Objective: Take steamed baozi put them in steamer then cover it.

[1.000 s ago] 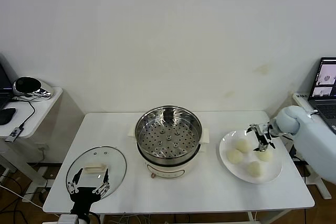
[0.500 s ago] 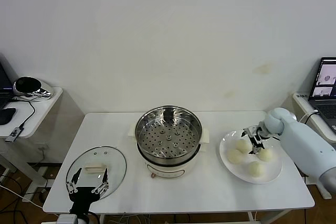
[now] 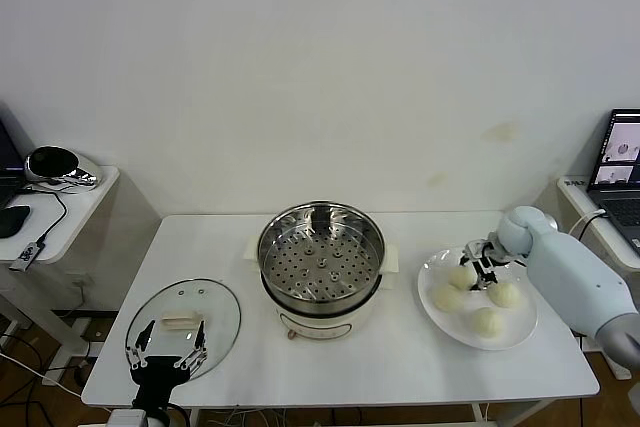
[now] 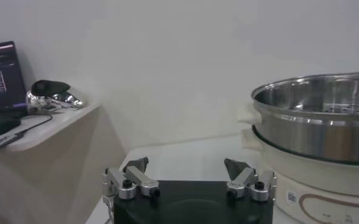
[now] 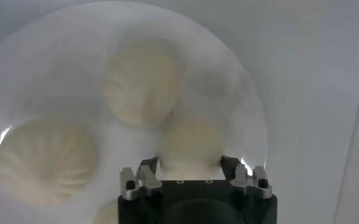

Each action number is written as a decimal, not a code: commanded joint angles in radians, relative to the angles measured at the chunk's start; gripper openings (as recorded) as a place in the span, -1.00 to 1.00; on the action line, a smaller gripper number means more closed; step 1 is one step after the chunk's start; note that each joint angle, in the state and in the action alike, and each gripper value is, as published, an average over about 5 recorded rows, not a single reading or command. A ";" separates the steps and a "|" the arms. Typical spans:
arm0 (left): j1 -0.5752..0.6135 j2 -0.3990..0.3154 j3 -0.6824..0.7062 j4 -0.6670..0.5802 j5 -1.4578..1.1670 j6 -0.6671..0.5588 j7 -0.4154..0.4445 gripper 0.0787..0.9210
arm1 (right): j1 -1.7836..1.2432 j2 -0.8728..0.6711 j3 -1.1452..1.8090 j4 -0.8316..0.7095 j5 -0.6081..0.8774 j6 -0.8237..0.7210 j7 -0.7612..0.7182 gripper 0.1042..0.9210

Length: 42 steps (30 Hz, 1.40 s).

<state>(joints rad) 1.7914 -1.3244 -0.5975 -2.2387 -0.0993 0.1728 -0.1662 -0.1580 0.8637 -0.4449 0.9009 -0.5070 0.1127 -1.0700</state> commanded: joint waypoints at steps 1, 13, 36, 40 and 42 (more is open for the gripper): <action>0.001 0.000 0.000 0.001 0.000 0.000 0.000 0.77 | -0.001 0.006 -0.001 -0.004 -0.005 0.002 0.002 0.14; -0.008 0.009 0.003 0.004 -0.006 0.000 0.000 0.77 | 0.175 -0.170 -0.166 0.263 0.250 -0.047 -0.027 0.12; -0.023 0.038 0.010 0.016 -0.026 0.001 0.003 0.77 | 0.811 0.077 -0.710 0.360 0.618 0.031 0.039 0.14; -0.024 0.040 -0.002 0.016 -0.033 0.002 0.004 0.77 | 0.818 0.193 -0.756 0.321 0.634 0.074 0.070 0.15; -0.021 0.040 -0.009 0.015 -0.036 0.002 0.005 0.77 | 0.815 0.252 -0.779 0.294 0.635 0.109 0.083 0.16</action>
<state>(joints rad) 1.7716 -1.2848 -0.6033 -2.2237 -0.1353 0.1750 -0.1615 0.5556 0.9890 -1.1162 1.1989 0.0609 0.1868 -1.0090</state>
